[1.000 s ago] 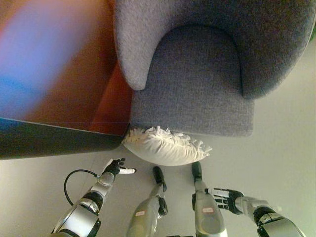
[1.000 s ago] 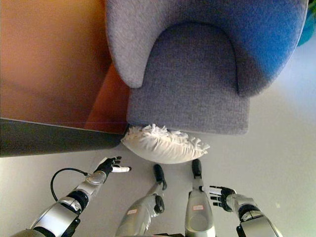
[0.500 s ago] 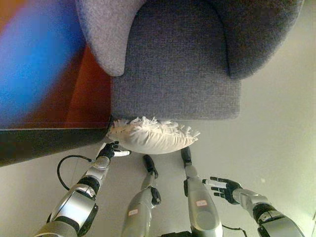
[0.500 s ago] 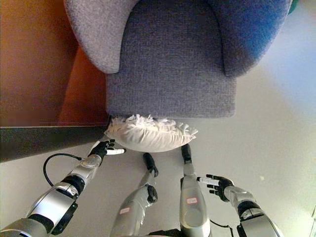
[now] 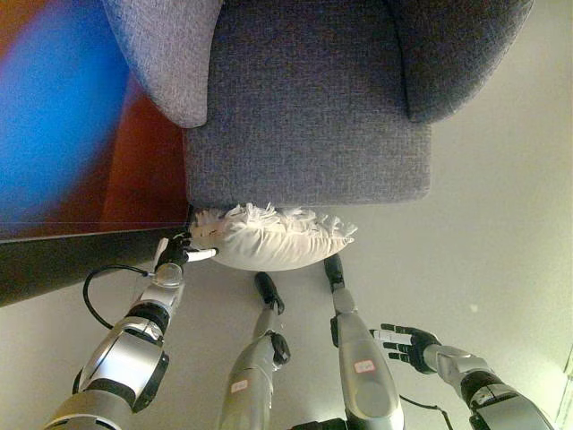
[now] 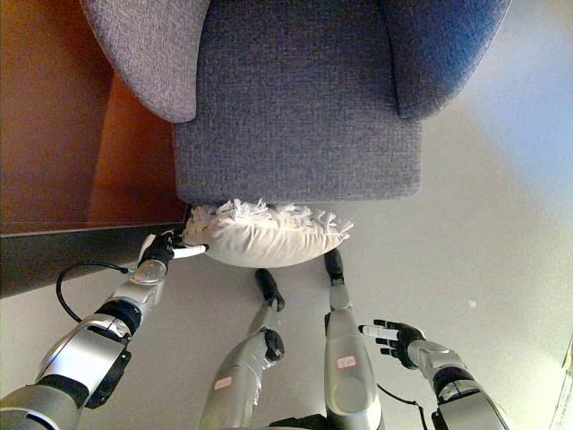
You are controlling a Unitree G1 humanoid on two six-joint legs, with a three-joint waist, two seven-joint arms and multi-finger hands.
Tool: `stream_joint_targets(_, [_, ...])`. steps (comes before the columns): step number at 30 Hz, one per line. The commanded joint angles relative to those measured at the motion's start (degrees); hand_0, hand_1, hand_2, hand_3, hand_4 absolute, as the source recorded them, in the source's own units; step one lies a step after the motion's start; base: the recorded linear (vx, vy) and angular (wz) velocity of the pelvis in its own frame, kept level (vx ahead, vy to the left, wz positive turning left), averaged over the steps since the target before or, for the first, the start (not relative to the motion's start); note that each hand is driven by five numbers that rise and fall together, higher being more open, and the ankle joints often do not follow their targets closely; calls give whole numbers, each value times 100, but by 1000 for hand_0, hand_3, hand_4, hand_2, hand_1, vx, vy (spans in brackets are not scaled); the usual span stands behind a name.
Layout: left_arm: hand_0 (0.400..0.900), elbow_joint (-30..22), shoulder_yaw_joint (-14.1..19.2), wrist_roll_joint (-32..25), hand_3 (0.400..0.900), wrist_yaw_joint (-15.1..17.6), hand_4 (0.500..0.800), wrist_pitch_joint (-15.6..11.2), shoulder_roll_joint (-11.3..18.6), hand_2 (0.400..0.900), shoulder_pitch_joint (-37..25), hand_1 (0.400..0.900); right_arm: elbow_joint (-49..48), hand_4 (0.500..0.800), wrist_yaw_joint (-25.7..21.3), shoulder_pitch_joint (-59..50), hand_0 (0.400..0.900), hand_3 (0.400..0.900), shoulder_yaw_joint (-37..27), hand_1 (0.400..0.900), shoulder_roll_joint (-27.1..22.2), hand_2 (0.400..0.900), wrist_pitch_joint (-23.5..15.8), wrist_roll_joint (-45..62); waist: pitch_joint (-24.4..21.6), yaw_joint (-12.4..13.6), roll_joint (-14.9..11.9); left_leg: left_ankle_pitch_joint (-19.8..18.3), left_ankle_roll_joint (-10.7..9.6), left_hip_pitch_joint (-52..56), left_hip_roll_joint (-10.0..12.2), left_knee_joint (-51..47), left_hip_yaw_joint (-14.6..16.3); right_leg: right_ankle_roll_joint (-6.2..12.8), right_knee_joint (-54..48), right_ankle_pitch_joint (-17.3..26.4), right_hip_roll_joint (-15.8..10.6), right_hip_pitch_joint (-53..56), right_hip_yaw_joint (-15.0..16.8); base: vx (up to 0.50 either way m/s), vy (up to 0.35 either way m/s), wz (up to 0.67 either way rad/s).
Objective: Pick up the pillow and put it on the sofa.
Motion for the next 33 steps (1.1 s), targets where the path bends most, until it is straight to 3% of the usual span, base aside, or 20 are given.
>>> stream_joint_targets(1, [900,462,232,-130,900,319,800,61,372,900,-411,900,202,800,119,333,900,900,163,900,-319,900,91,19,93,-75,89,183,-638,-200,-86,72,176,282,415,65,193,-627,337,-6,8,-4])
stream_joint_targets(3, [900,472,252,-184,900,328,800,128,394,900,-483,900,197,800,133,340,900,900,157,900,-328,900,110,6,93,-95,96,190,-640,-208,-79,75,196,279,416,63,193,-635,338,2,9,-4])
stream_joint_targets(14, [900,535,177,-338,900,133,800,-71,457,900,-1060,900,215,800,176,181,900,900,196,900,-348,900,159,-12,93,-212,65,299,-702,-521,19,72,311,282,406,123,280,-924,419,5,-8,-6])
stream_joint_targets(20, [900,139,34,-508,900,134,800,-168,461,900,-1147,900,169,800,148,226,900,900,225,900,-319,900,67,12,93,-199,55,320,-720,-750,80,46,364,313,374,162,297,-1146,435,-7,-18,-5])
stream_joint_targets(33, [900,-489,-139,-1015,900,137,800,-535,147,900,-1361,900,73,800,16,114,900,900,374,900,-205,900,-29,162,93,-117,-2,392,-765,-1203,122,48,382,380,312,267,249,-1530,384,-14,-15,4])
